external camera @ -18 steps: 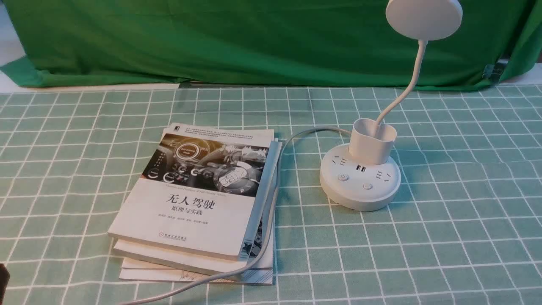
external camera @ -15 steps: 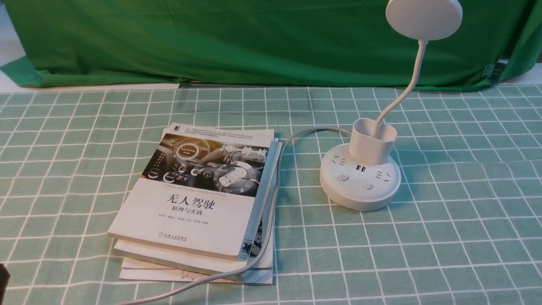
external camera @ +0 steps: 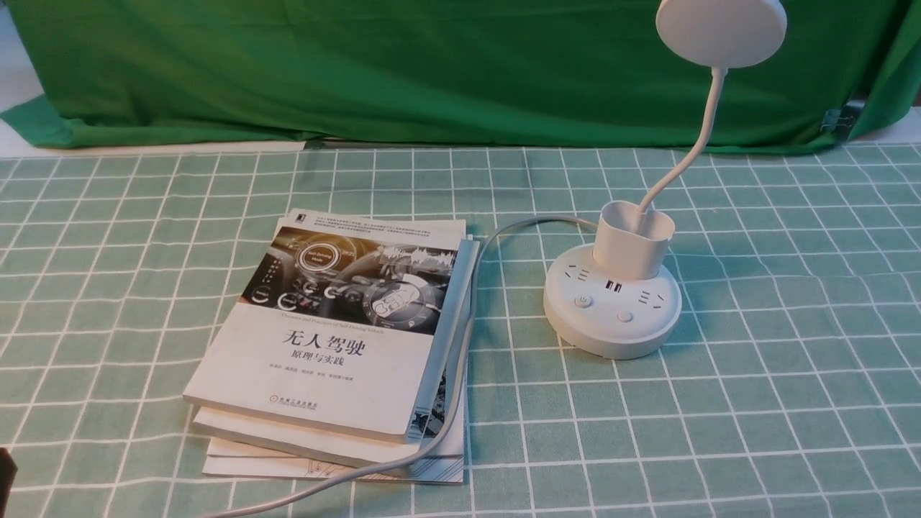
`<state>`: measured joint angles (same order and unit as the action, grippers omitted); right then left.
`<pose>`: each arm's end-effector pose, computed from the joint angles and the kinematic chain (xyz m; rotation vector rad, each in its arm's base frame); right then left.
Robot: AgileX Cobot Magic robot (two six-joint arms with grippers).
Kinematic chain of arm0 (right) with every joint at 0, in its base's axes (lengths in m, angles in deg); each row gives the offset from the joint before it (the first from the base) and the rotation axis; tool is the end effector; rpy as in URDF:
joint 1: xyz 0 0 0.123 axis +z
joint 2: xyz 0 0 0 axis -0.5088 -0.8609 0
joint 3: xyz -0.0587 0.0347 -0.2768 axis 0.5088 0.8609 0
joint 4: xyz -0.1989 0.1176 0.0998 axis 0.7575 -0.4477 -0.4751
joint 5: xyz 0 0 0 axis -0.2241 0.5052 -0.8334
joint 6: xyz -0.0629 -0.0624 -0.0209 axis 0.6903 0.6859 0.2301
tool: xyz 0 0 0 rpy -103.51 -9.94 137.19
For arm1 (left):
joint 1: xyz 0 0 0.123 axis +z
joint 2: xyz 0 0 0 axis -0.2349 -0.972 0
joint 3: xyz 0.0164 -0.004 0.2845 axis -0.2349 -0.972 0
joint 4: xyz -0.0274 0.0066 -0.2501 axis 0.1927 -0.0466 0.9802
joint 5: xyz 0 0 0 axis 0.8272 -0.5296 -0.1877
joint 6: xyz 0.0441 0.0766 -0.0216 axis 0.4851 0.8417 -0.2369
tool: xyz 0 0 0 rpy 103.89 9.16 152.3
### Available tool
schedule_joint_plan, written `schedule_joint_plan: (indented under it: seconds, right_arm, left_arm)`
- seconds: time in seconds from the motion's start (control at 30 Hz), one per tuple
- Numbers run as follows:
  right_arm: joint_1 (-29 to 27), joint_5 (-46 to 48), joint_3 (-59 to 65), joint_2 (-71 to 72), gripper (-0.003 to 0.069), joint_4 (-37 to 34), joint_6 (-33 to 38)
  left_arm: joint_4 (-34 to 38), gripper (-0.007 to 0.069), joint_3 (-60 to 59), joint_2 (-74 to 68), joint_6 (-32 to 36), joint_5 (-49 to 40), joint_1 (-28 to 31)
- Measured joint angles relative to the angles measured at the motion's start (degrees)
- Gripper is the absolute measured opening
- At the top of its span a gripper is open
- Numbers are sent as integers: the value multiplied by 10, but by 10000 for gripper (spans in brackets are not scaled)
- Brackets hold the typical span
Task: Turn on the table lamp.
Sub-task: 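Press the button on the base of the white desk lamp with the right gripper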
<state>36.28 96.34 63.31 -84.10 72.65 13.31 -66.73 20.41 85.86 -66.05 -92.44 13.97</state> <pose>0.0559 0.0051 0.1896 0.0117 1.7167 0.1499 0.0556 -0.0013 0.1910 -0.0088 1.7073 -0.0242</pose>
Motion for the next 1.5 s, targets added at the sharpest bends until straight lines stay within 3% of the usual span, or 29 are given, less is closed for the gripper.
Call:
schedule_joint_plan:
  seconds: [0.6, 0.67, 0.77, 0.8, 0.83, 0.97, 1.3, 1.5]
  right_arm:
    - [0, 0, 0, 0, 241, 0, -3]
    - [0, -3, 0, 0, 241, -22, -76]
    - [0, -4, 0, 0, 241, -72, -262]
    - [0, -4, 0, 0, 241, -73, -274]
    - [0, -12, 0, 0, 241, -74, -342]
    - [0, -67, 0, 0, 241, -66, -397]
    - [0, -114, 0, 0, 241, -64, -400]
    - [9, -125, -1, 0, 231, -64, -348]
  left_arm:
    - [-2, 21, 0, 0, 0, 0, 0]
    - [-2, 21, 0, 0, 0, 0, 0]
    - [-2, 21, 0, 0, 0, 0, 0]
    - [-2, 21, 0, 0, 0, 0, 0]
    - [-2, 21, 0, 0, 0, 0, 0]
    - [-2, 21, 0, 0, 0, 0, 0]
    - [-4, 21, 0, 0, 0, 0, 0]
    - [-4, 21, 0, 0, 0, 0, 0]
